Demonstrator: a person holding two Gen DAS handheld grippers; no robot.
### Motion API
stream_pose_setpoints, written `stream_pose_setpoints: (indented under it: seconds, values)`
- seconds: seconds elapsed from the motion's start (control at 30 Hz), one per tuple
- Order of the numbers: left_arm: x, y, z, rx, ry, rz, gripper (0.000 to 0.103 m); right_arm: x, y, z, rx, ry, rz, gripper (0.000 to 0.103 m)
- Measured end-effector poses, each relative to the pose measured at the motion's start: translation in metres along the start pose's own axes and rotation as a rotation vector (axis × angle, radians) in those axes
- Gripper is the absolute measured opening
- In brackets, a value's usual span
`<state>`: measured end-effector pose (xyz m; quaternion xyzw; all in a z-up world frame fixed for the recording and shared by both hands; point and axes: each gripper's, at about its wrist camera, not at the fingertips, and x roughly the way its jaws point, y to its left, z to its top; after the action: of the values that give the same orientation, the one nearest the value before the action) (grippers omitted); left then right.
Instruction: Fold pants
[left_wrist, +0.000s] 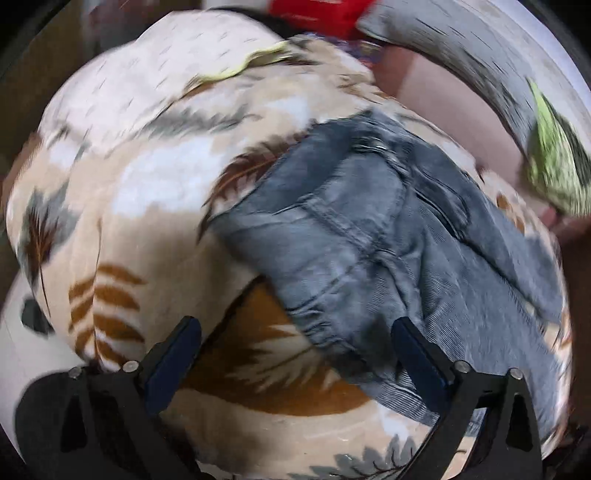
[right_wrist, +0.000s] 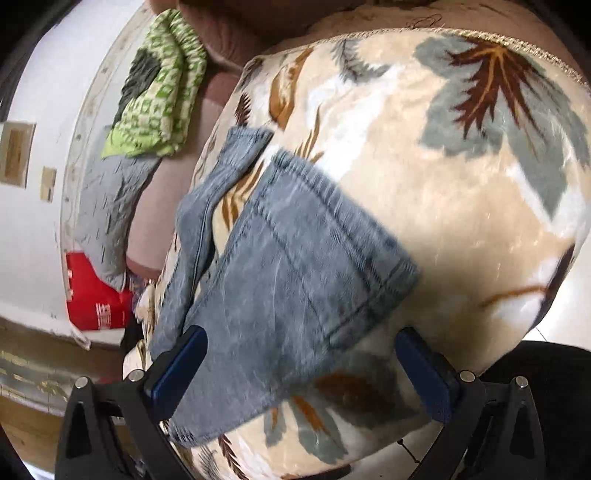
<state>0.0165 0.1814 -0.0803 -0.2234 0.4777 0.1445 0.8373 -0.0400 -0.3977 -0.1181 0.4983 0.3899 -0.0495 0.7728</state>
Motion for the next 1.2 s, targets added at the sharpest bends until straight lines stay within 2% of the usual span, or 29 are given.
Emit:
stream_pose_setpoints:
  seconds: [0.13, 0.2, 0.23, 0.27, 0.3, 0.33, 0.37, 0.47, 0.5, 0.57, 0.7, 0.77, 0.8, 0.83, 0.9, 0.93, 0.97, 1.0, 1.07, 1.1, 1.13, 1.2]
  values:
    - [0.006, 0.016, 0.007, -0.101, 0.017, -0.045, 0.097, 0.003, -0.001, 0.015, 0.026, -0.016, 0.006, 0.1]
    - [0.008, 0.018, 0.01, -0.11, 0.009, -0.031, 0.088, 0.004, -0.004, 0.019, 0.028, -0.026, 0.003, 0.093]
    - [0.008, 0.017, 0.012, -0.108, -0.006, -0.015, 0.071, 0.003, -0.002, 0.02, 0.014, -0.031, -0.01, 0.091]
    - [0.009, 0.017, 0.015, -0.107, 0.005, -0.015, 0.046, 0.002, -0.001, 0.02, 0.001, -0.036, -0.023, 0.083]
    - [0.012, 0.017, 0.019, -0.111, 0.014, -0.03, 0.034, 0.002, 0.0, 0.02, -0.009, -0.041, -0.036, 0.068]
    - [0.015, 0.018, 0.022, -0.121, 0.024, -0.047, 0.021, 0.001, -0.002, 0.02, -0.016, -0.042, -0.056, 0.059]
    - [0.018, 0.017, 0.026, -0.13, 0.039, -0.062, 0.015, 0.002, -0.003, 0.022, -0.017, -0.037, -0.069, 0.043]
    - [0.021, 0.015, 0.034, -0.135, 0.042, -0.051, 0.008, 0.005, -0.003, 0.028, -0.034, -0.016, -0.083, 0.032]
    - [0.018, 0.014, 0.034, -0.13, 0.034, -0.045, 0.007, 0.005, -0.002, 0.029, -0.048, -0.013, -0.088, 0.025]
    - [0.007, 0.01, 0.035, -0.12, -0.006, -0.042, 0.006, 0.003, 0.01, 0.034, -0.099, -0.009, -0.099, 0.02]
    - [-0.042, 0.004, 0.03, -0.098, -0.146, -0.048, 0.004, -0.023, 0.042, 0.036, -0.229, -0.078, -0.115, 0.019]
    - [-0.064, 0.003, 0.02, -0.076, -0.207, -0.018, 0.002, -0.034, 0.049, 0.035, -0.265, -0.113, -0.145, 0.019]
    - [-0.067, 0.003, 0.016, -0.059, -0.207, -0.01, 0.002, -0.032, 0.047, 0.035, -0.268, -0.103, -0.167, 0.023]
    - [-0.064, 0.004, 0.014, -0.051, -0.183, -0.007, 0.002, -0.023, 0.038, 0.035, -0.262, -0.055, -0.214, 0.026]
    - [-0.054, 0.01, 0.01, -0.06, -0.136, 0.007, 0.002, -0.006, 0.017, 0.034, -0.22, 0.028, -0.32, 0.05]
    - [-0.051, 0.01, 0.011, -0.054, -0.137, 0.006, 0.003, -0.005, 0.008, 0.033, -0.206, 0.039, -0.336, 0.05]
    - [-0.052, 0.009, 0.011, -0.044, -0.146, 0.013, 0.009, -0.012, 0.006, 0.033, -0.201, 0.018, -0.31, 0.054]
    - [-0.053, 0.006, 0.012, -0.029, -0.151, 0.009, 0.015, -0.019, 0.007, 0.033, -0.201, -0.008, -0.32, 0.065]
    - [-0.056, -0.006, 0.017, 0.013, -0.154, -0.031, 0.054, -0.046, 0.018, 0.036, -0.214, -0.133, -0.329, 0.066]
    - [-0.059, -0.015, 0.018, 0.039, -0.169, -0.05, 0.058, -0.054, 0.024, 0.037, -0.218, -0.165, -0.302, 0.066]
    - [-0.061, -0.026, 0.02, 0.074, -0.189, -0.064, 0.06, -0.061, 0.033, 0.039, -0.228, -0.18, -0.232, 0.068]
    - [-0.059, -0.043, 0.022, 0.139, -0.195, -0.093, 0.06, -0.058, 0.048, 0.04, -0.255, -0.146, -0.124, 0.081]
